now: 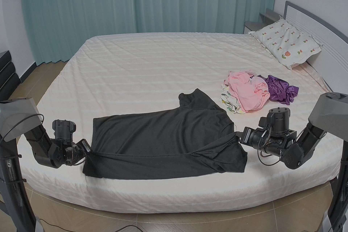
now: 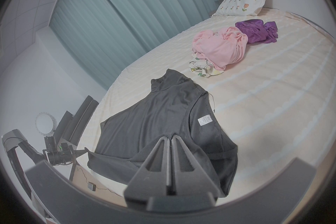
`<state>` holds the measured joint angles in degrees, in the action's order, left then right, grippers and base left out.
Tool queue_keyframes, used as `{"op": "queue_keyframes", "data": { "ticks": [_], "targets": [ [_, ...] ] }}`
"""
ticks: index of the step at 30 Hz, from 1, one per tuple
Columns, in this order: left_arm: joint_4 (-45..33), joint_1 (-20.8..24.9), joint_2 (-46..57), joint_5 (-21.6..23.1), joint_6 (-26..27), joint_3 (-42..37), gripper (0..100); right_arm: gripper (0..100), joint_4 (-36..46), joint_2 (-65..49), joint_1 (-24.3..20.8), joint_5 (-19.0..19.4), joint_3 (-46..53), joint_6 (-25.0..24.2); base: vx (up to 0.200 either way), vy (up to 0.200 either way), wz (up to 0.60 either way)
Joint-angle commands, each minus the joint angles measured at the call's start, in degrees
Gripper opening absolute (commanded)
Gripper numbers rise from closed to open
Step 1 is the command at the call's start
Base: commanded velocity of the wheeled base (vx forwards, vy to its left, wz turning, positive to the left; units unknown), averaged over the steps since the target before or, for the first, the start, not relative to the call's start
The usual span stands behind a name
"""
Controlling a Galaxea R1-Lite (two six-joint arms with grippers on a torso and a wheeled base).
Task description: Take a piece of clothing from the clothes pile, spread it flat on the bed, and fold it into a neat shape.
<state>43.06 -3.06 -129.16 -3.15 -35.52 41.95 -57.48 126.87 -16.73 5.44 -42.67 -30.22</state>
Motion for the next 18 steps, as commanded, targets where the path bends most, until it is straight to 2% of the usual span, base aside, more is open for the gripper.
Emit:
{"op": "queue_keyframes", "data": {
  "ticks": [1, 14, 15, 16, 18],
  "targets": [
    [-0.1, 0.1, -4.1, -0.6, -0.3, 2.7, 0, 0, -0.4, 5.1, 0.0, -0.3, -3.2, -0.1, 0.0, 0.0, 0.0],
    [0.2, 0.4, -7.1, -0.7, -0.7, 7.0, 0, 0, -2.6, 11.1, 0.0, -1.2, -8.3, -0.2, 0.0, 0.0, 0.0],
    [0.1, 0.4, -7.2, -0.7, -1.0, 7.3, 0, 100, -2.6, 11.6, 0.0, -1.2, -8.5, -0.2, 0.0, 0.0, 0.0],
    [0.1, 0.4, -7.3, -0.7, -1.3, 7.4, 100, 100, -2.6, 12.1, 0.0, -1.1, -8.6, -0.4, 0.0, 0.0, 0.0],
    [0.1, 0.4, -7.4, -0.8, -1.7, 7.5, 100, 100, -2.7, 12.5, 0.0, -1.1, -8.8, -0.5, 0.0, 0.0, 0.0]
  ]
}}
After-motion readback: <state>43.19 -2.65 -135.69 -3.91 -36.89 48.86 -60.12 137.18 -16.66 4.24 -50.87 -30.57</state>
